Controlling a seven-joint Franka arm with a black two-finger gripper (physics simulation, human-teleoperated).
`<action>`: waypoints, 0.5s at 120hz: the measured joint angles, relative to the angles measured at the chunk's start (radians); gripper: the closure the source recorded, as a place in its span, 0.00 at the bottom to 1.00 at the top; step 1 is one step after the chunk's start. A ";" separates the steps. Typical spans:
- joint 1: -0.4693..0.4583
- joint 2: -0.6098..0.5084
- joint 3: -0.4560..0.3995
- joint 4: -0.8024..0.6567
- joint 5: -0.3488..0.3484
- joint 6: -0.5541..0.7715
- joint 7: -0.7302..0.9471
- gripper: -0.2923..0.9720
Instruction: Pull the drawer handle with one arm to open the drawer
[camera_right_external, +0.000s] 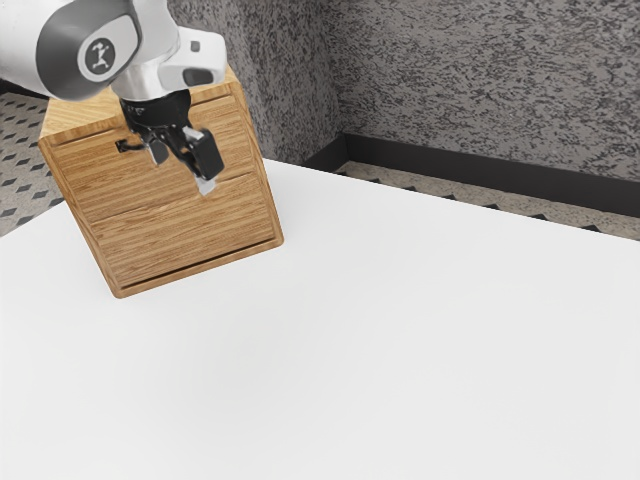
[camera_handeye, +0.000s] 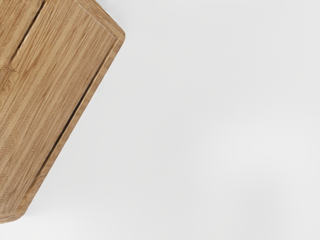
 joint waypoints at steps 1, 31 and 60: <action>-0.002 0.001 0.000 -0.001 0.009 0.004 0.003 0.23; -0.045 0.058 0.011 -0.005 0.138 0.154 0.075 0.23; -0.088 -0.002 0.020 -0.135 0.175 0.256 0.124 0.23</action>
